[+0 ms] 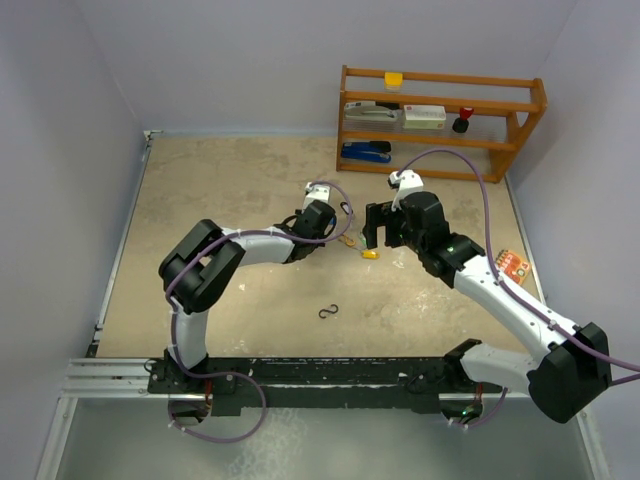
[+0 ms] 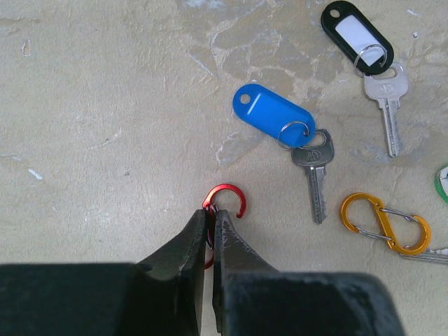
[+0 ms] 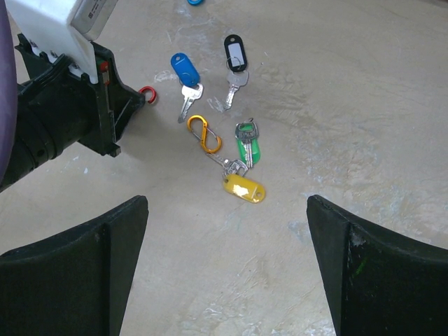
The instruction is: Put the keys on the keyring
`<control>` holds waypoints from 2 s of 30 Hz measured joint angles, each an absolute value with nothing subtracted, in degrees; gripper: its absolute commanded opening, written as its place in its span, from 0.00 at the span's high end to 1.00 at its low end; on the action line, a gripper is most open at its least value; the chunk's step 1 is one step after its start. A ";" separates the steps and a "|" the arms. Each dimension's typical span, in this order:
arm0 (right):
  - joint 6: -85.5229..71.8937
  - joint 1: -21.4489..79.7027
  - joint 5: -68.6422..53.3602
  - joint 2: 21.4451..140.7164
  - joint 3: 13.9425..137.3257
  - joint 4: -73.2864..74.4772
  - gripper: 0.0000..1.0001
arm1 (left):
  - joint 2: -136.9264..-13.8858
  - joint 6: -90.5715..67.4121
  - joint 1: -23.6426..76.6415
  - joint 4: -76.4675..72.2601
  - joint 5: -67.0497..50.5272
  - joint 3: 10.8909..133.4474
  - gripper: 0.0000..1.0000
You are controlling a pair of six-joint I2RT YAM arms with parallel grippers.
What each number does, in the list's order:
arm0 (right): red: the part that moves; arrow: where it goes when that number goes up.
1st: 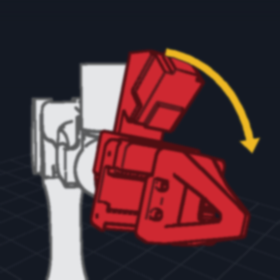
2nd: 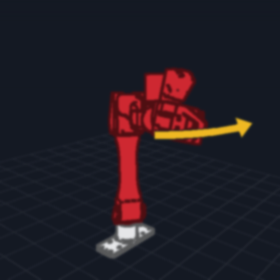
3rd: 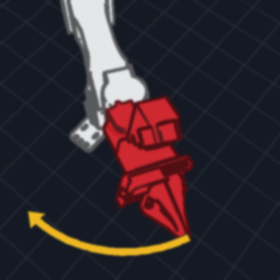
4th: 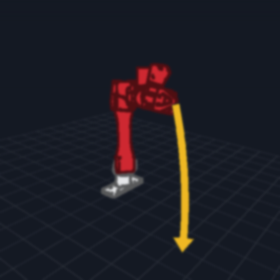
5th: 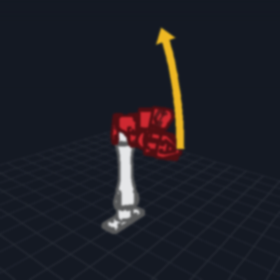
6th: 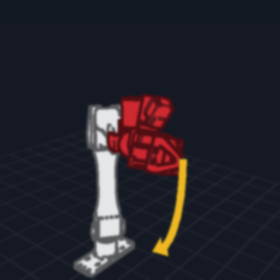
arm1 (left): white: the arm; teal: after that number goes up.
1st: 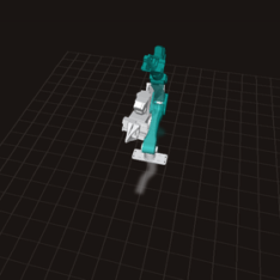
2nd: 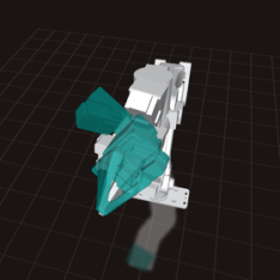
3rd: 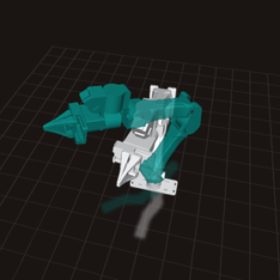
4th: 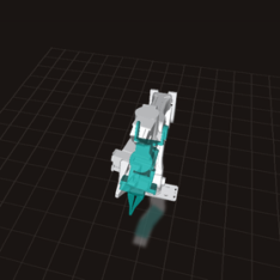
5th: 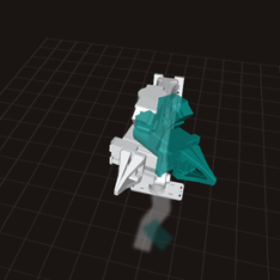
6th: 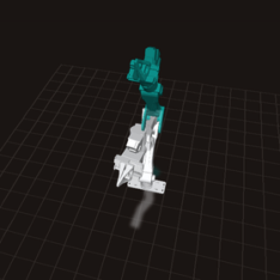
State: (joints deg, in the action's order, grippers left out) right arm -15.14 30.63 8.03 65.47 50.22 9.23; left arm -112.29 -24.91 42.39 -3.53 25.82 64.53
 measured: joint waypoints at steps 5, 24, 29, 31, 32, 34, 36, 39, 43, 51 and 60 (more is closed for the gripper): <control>-14.98 30.63 8.05 65.47 50.22 9.26 0.03 | -112.29 -24.91 42.39 -3.53 25.87 64.53 1.00; -14.98 30.63 8.21 74.24 50.11 9.21 0.23 | -104.77 -24.40 42.39 4.75 24.99 62.92 1.00; -15.84 30.63 8.40 81.65 50.94 9.74 0.48 | -103.33 -24.40 42.39 7.77 23.11 63.57 1.00; -16.25 30.61 8.49 84.23 52.27 9.74 0.54 | -102.87 -24.43 42.39 8.73 22.61 63.57 1.00; -16.45 30.61 8.49 85.17 52.86 9.65 0.55 | -102.65 -24.40 42.39 9.04 22.41 63.57 1.00; -16.93 30.48 8.43 87.05 54.37 9.61 0.55 | -102.15 -24.40 42.39 9.32 21.98 63.57 1.00; -17.26 30.41 8.40 88.40 55.53 9.43 0.54 | -101.65 -24.40 42.39 9.52 21.41 63.57 1.00; -17.69 30.41 8.43 89.73 56.66 9.15 0.54 | -101.32 -24.36 42.39 9.45 20.73 63.57 1.00; -18.17 30.41 8.47 90.17 57.25 9.17 0.52 | -101.32 -24.29 42.39 9.50 20.14 63.57 1.00; -21.08 29.52 11.33 88.51 56.97 10.00 0.11 | -101.47 -24.08 42.39 9.52 20.36 63.92 1.00; -25.80 25.96 16.97 69.78 50.35 8.62 0.06 | -111.13 -23.11 43.35 9.63 22.50 77.30 1.00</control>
